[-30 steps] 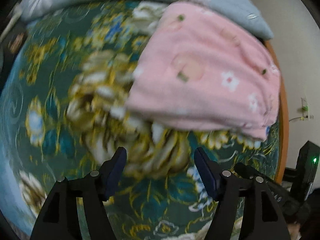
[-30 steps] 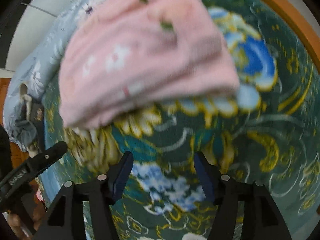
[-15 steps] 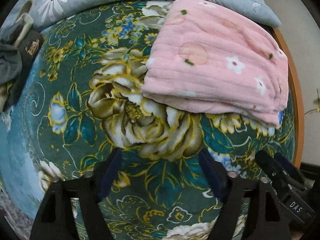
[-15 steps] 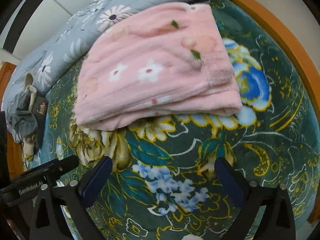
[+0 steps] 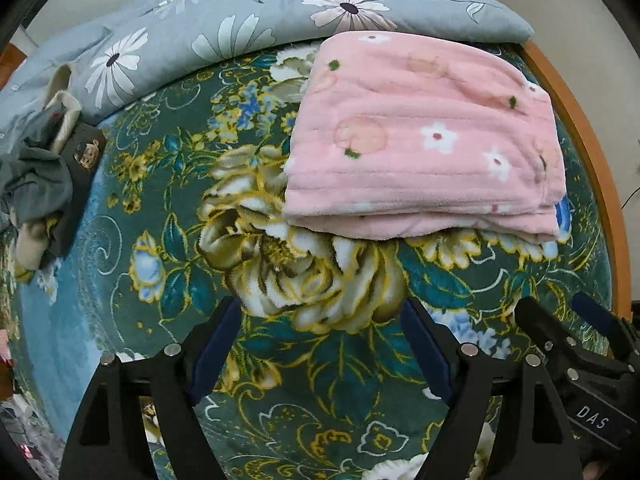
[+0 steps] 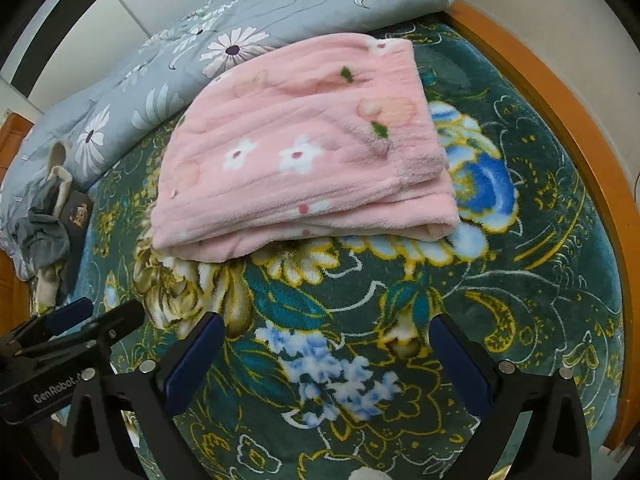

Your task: Fold clothes

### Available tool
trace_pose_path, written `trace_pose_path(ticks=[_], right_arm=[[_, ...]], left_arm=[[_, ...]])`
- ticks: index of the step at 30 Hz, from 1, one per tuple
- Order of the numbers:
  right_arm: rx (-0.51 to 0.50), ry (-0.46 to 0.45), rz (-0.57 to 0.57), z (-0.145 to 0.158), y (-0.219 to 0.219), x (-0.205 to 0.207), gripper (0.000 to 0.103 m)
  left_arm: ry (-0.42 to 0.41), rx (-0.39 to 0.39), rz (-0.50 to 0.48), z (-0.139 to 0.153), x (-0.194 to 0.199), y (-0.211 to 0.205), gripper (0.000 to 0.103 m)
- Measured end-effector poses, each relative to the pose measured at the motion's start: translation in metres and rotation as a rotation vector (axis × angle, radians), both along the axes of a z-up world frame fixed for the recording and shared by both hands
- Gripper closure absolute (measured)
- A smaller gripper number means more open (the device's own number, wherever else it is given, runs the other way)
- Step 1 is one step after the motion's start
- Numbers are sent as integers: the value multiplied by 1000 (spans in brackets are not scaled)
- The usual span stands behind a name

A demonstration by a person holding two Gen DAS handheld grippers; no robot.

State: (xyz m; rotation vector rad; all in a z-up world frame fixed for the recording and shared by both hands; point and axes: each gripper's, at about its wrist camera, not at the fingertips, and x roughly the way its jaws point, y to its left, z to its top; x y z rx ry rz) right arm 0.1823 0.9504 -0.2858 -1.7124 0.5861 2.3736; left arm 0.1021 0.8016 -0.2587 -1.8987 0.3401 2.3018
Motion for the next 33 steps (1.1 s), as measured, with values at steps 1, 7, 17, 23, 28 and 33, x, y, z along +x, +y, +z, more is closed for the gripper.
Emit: trace_pose_path(ticks=[1, 7, 17, 23, 28, 33], right_arm=[[5, 6, 6, 2, 0, 0, 0], [14, 15, 61, 6, -6, -4, 0], [53, -16, 69, 12, -19, -8, 0], [111, -54, 17, 18, -32, -8, 0], [195, -78, -35, 35, -52, -5, 0], [224, -97, -97, 45, -68, -5, 0]], left_arm=[[1, -7, -7, 1, 1, 1, 21], [-1, -27, -17, 4, 0, 5, 21], [-15, 2, -16, 8, -5, -6, 21], [-34, 40, -76, -1, -12, -21, 21], [-30, 108, -192, -1, -15, -33, 21], [-26, 121, -277, -1, -18, -46, 21]])
